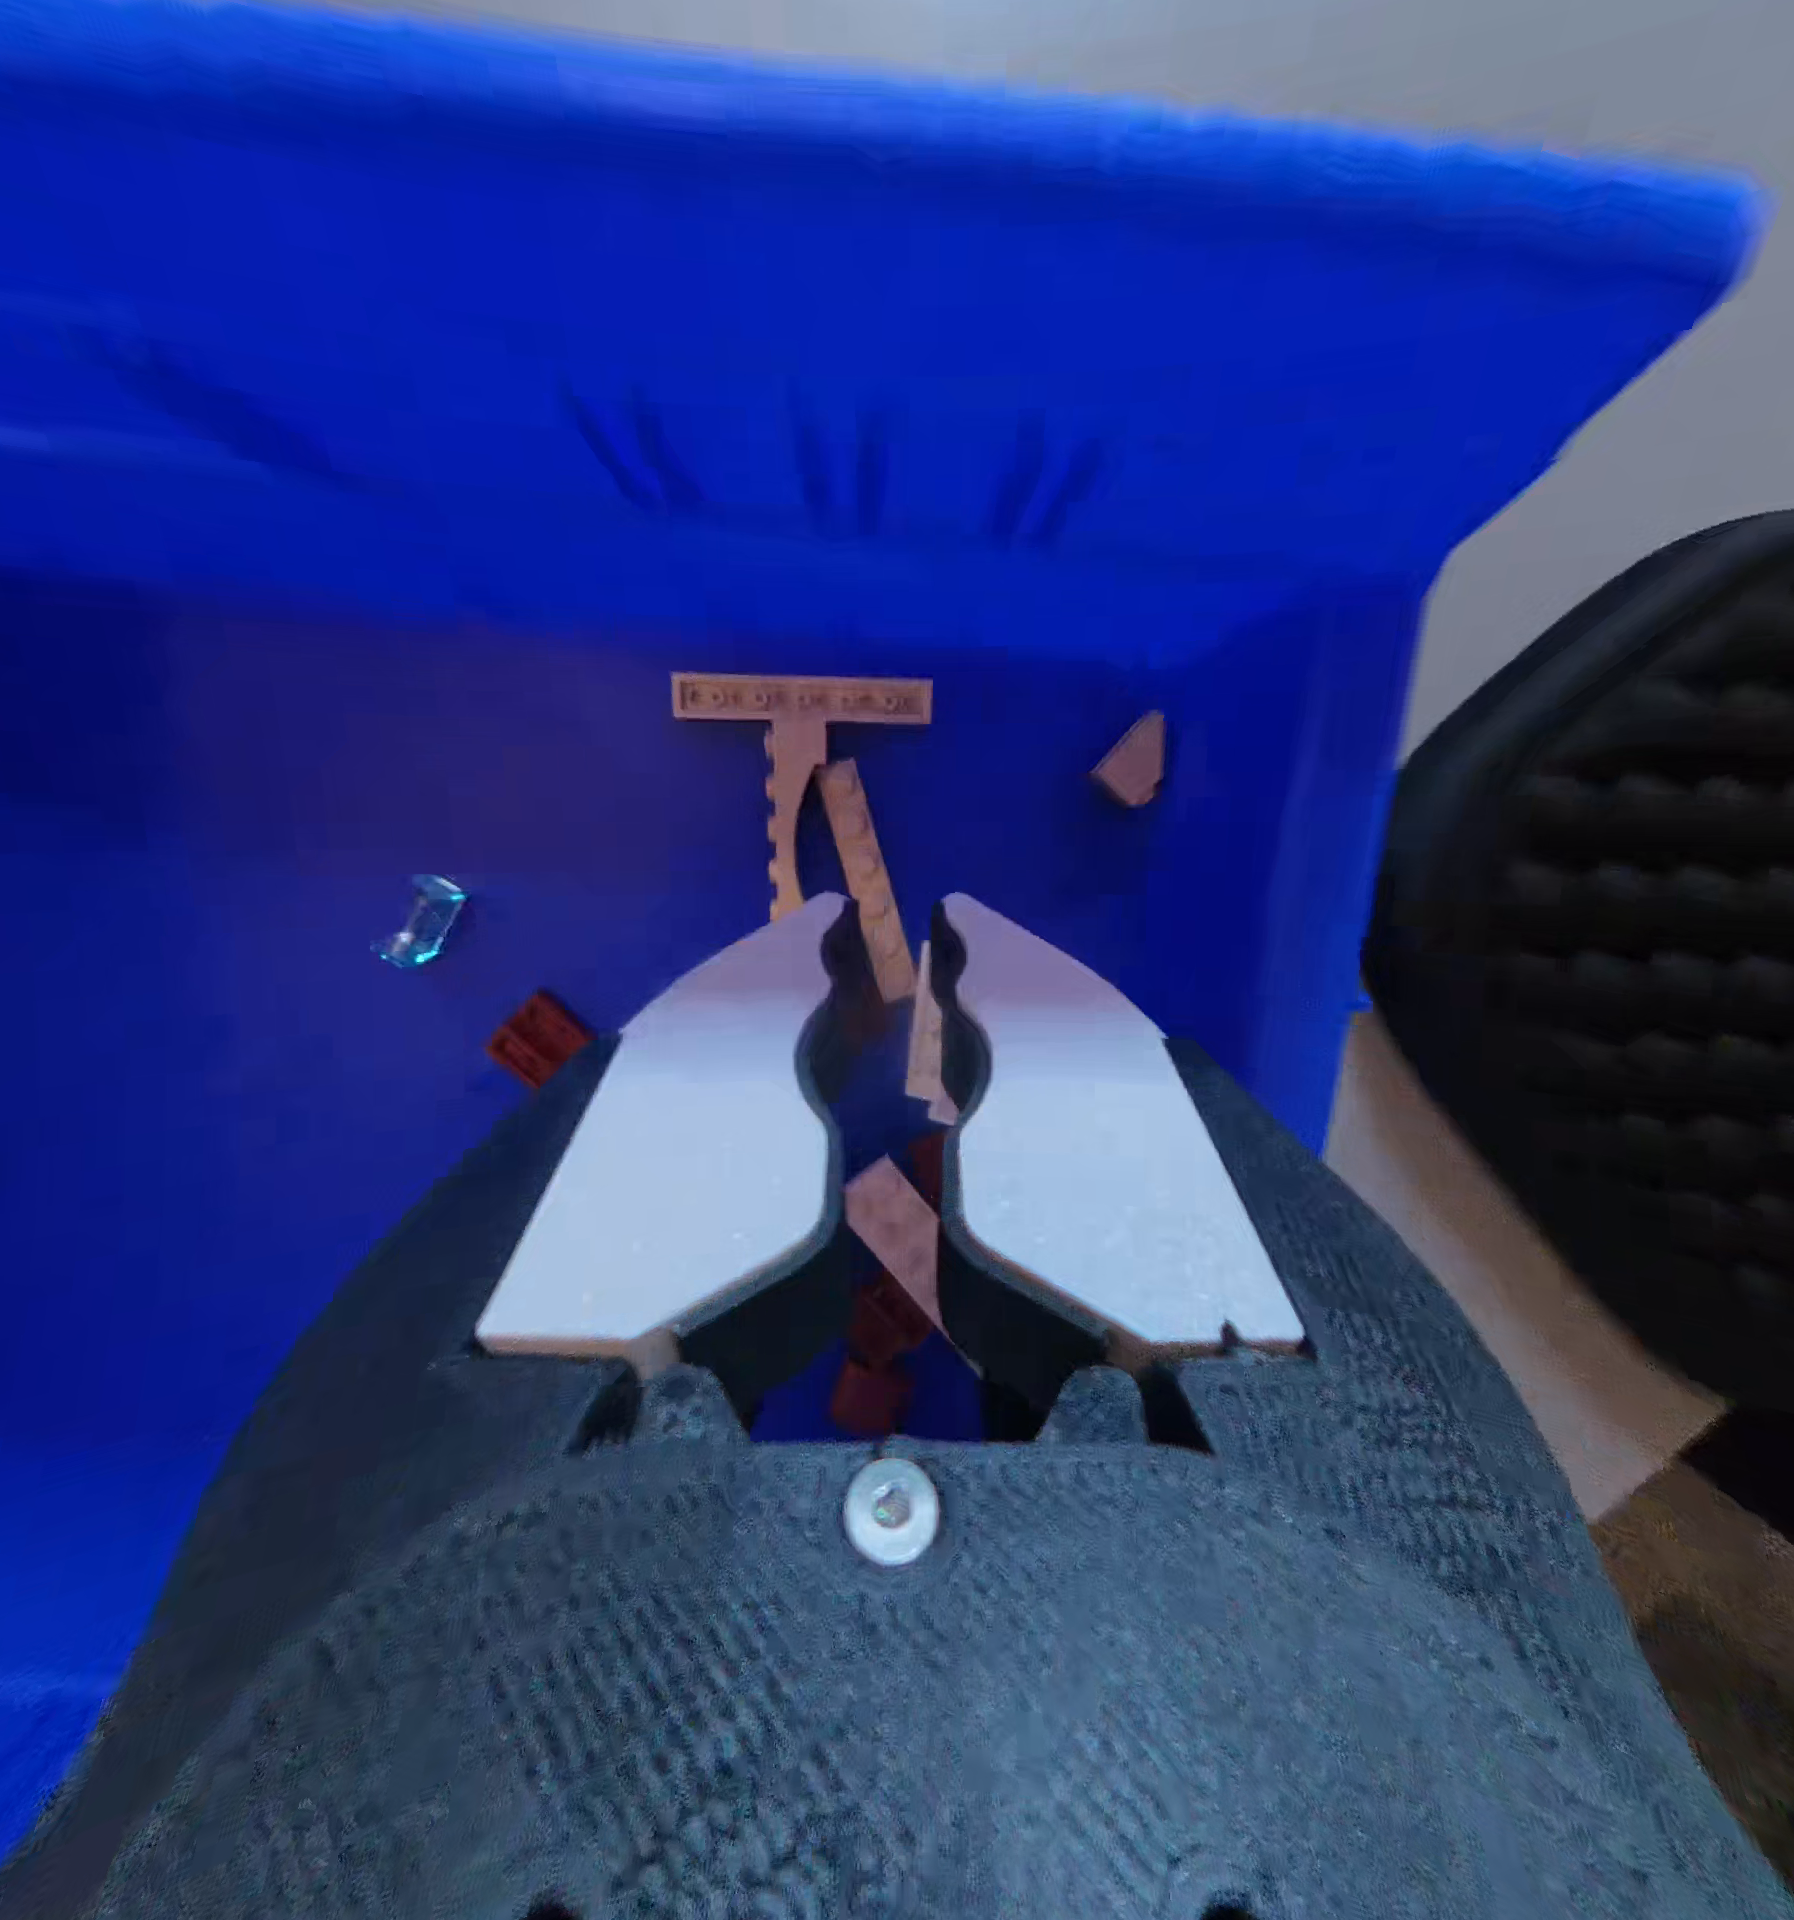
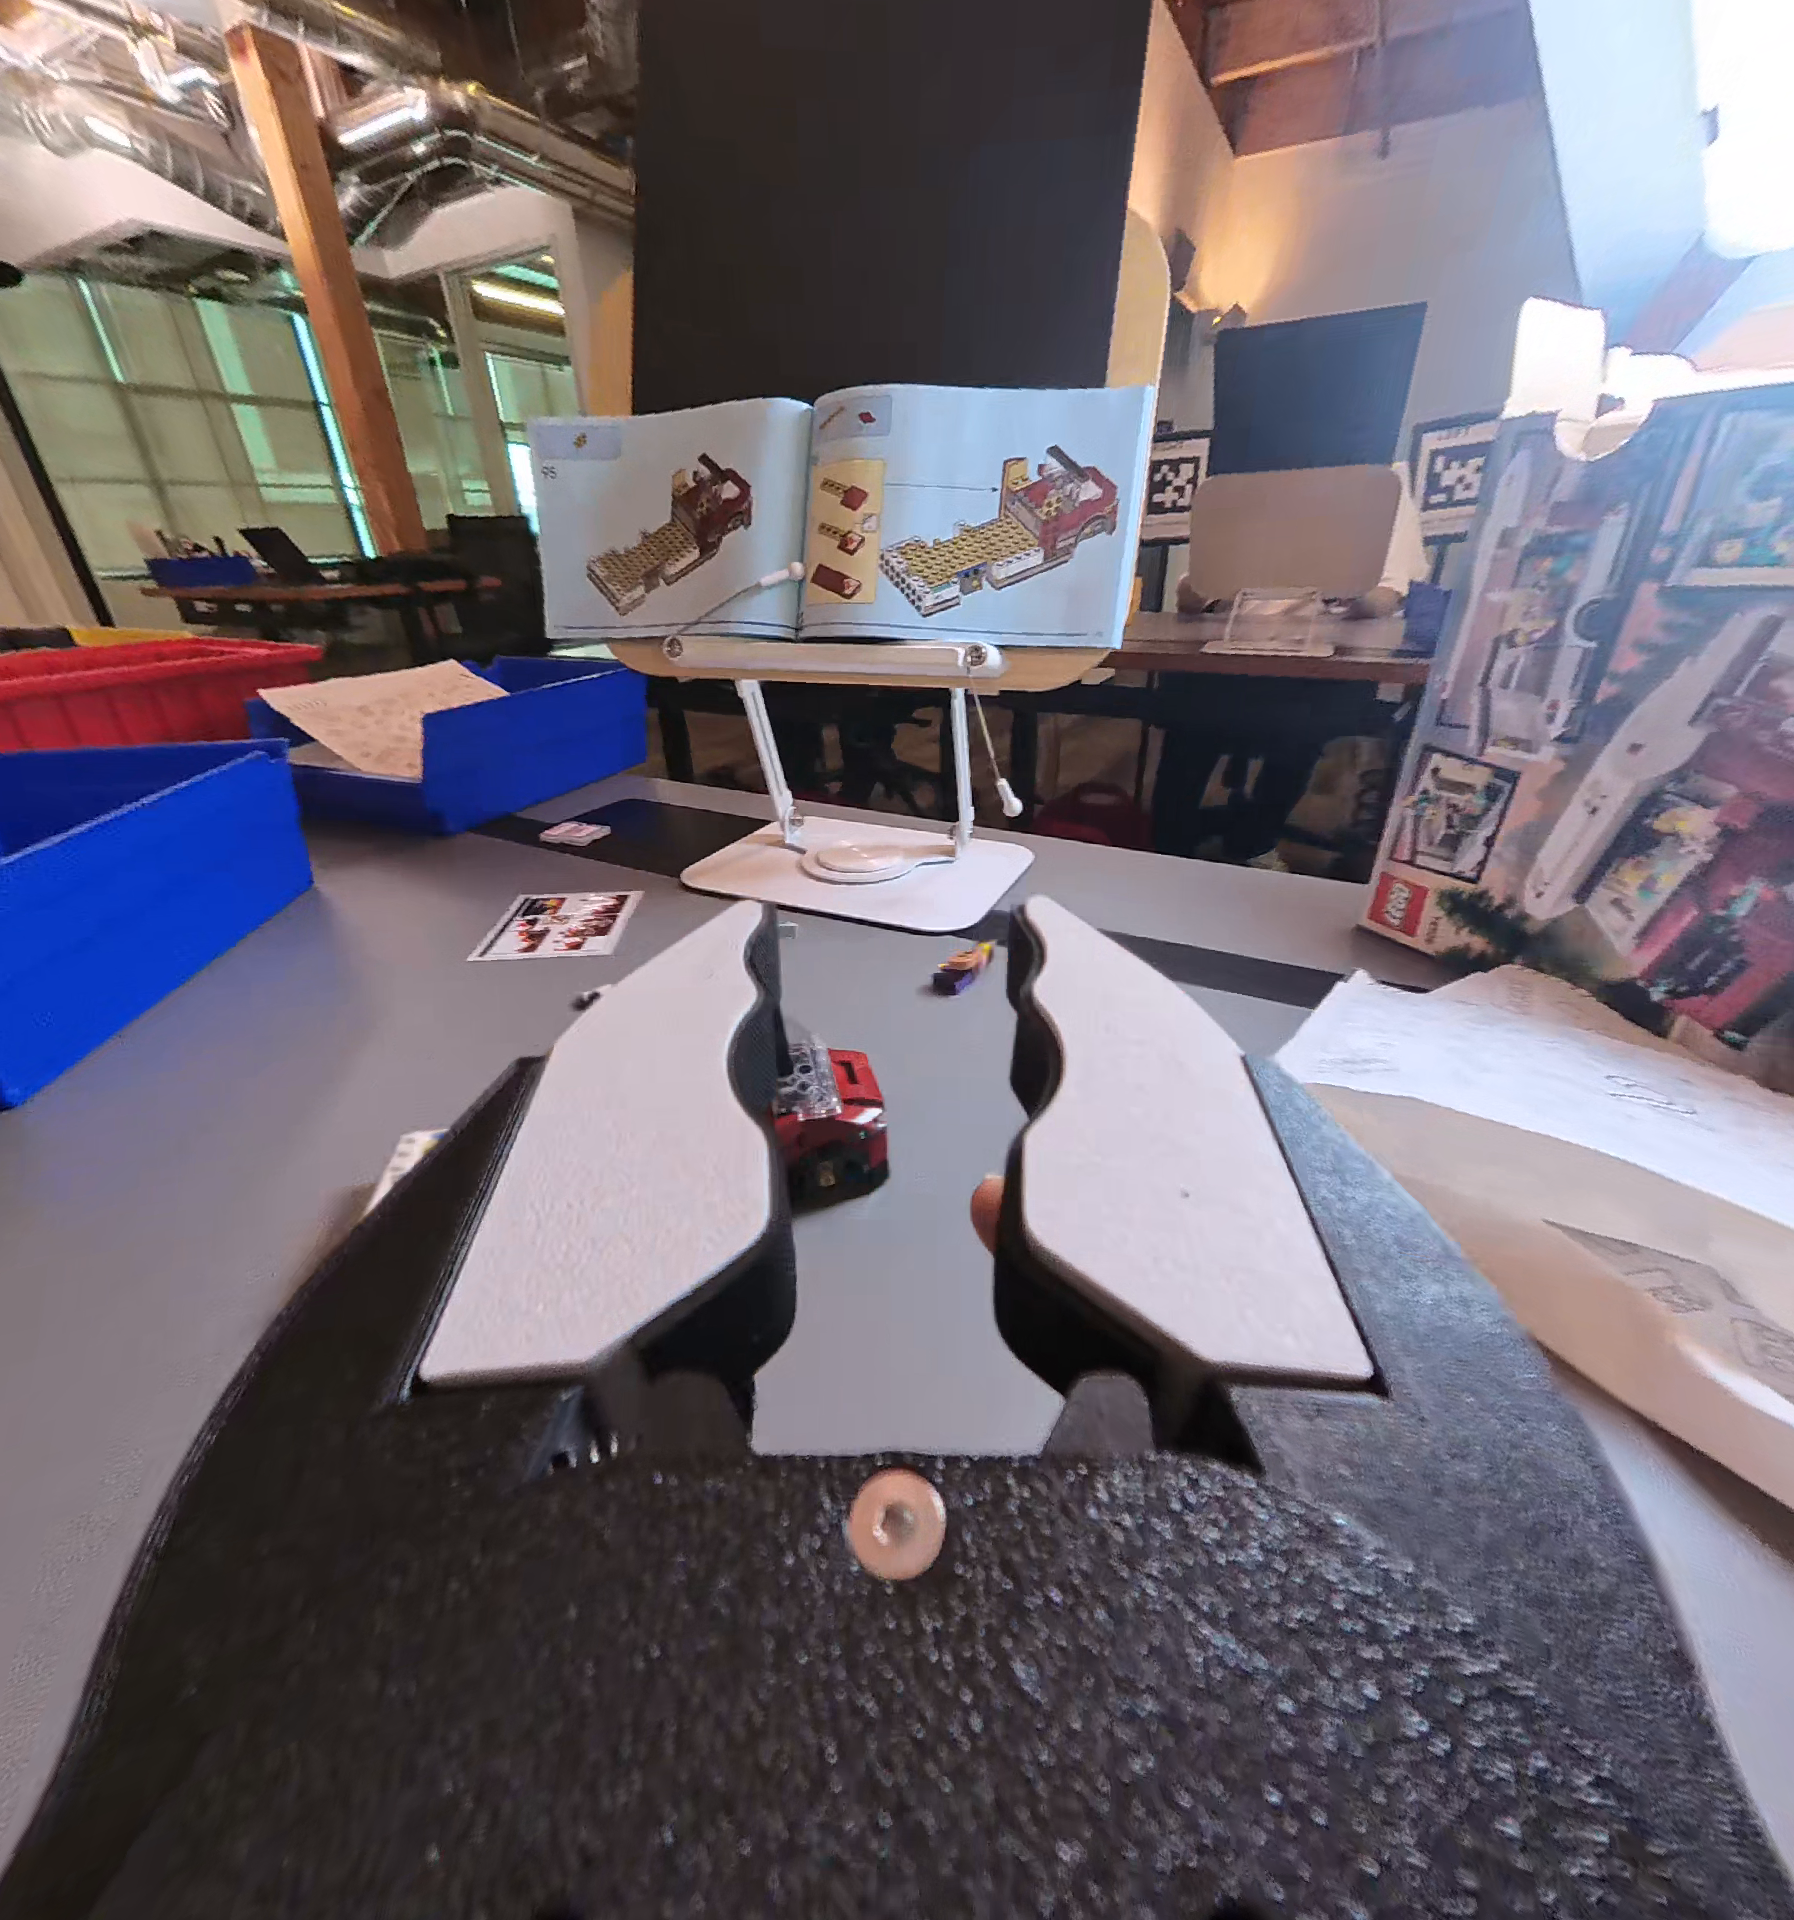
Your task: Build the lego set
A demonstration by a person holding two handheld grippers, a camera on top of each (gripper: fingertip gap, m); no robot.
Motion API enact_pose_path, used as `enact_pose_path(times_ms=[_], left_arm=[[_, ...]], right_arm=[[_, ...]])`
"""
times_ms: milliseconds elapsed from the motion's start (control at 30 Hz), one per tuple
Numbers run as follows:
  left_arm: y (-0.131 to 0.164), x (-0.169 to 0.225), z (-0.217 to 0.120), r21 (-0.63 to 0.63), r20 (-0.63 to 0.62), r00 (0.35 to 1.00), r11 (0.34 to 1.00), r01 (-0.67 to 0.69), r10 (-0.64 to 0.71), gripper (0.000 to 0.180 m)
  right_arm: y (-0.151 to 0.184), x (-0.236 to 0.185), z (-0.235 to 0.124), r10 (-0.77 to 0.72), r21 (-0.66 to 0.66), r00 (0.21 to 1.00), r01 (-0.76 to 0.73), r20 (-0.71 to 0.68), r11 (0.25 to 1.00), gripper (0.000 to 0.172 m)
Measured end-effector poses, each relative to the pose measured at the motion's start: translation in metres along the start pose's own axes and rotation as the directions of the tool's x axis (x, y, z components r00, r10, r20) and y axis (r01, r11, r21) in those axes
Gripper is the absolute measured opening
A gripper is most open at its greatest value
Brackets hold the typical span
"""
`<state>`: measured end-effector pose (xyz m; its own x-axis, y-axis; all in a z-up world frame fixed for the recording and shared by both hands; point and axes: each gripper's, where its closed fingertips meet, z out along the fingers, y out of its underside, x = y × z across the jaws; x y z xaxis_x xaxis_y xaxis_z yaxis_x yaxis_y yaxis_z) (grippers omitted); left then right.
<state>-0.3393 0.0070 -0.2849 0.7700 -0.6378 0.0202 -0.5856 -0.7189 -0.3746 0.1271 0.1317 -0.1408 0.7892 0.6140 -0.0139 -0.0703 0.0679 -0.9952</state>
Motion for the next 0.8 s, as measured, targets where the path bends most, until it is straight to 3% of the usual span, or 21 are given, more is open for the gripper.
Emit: enact_pose_path(times_ms=[133, 400, 500, 600, 667, 733, 800], left_arm=[[0.002, -0.003, 0.016, -0.044, 0.001, 1.000, 0.999, 0.020, -0.020, 0.019], [-0.005, -0.005, 0.020, -0.071, -0.012, 0.999, 0.997, -0.041, 0.040, 0.009], [-0.009, -0.017, 0.012, -0.060, 0.066, 0.994, 0.995, -0.084, 0.088, 0.009], [-0.040, -0.029, -0.040, 0.084, 0.161, 0.985, 0.993, -0.079, 0.065, 0.008], [-0.069, -0.021, -0.080, 0.175, 0.217, 0.970, 0.974, -0.147, 0.108, 0.008], [-0.099, 0.005, -0.104, 0.237, 0.227, 0.957, 0.942, -0.236, 0.183, 0.008], [-0.127, 0.045, -0.105, 0.286, 0.180, 0.944, 0.903, -0.320, 0.277, 0.008]], right_arm=[[-0.002, 0.001, -0.001, -0.092, 0.003, 0.995, 0.092, -0.031, 0.996, 0.042], [0.011, 0.000, 0.003, -0.077, -0.033, 0.997, 0.076, -0.018, 0.997, 0.040], [0.007, -0.002, 0.001, -0.090, -0.025, 0.996, 0.090, -0.011, 0.996, 0.039], [0.000, -0.004, -0.001, -0.114, -0.015, 0.993, 0.114, -0.003, 0.993, 0.038], [-0.004, -0.005, -0.003, -0.125, -0.005, 0.992, 0.125, 0.002, 0.992, 0.037], [-0.006, -0.009, -0.003, -0.114, 0.010, 0.993, 0.114, 0.013, 0.993, 0.037], [-0.005, -0.014, -0.002, -0.096, 0.019, 0.995, 0.096, 0.034, 0.995, 0.036]])
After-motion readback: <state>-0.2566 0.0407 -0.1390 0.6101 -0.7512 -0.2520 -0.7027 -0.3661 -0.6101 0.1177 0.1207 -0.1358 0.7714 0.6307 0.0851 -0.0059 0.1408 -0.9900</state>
